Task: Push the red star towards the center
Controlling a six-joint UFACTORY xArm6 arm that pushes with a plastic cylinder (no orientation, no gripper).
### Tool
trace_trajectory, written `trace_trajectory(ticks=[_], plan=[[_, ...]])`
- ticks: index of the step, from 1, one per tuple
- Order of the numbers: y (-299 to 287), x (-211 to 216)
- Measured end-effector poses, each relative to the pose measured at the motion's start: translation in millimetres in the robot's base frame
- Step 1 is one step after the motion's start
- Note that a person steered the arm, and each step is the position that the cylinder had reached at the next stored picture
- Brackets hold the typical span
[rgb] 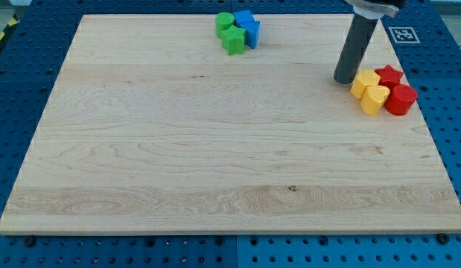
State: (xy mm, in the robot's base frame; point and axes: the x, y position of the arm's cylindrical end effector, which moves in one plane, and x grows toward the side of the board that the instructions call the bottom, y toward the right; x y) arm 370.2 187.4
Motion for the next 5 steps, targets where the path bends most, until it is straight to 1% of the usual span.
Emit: trace_trajectory(ticks=[1, 2, 3, 4, 5], plan=[[0.0, 0.0], [0.0, -17.5], [0.9, -63.8], [20.0, -78.7], [94.4, -79.5]])
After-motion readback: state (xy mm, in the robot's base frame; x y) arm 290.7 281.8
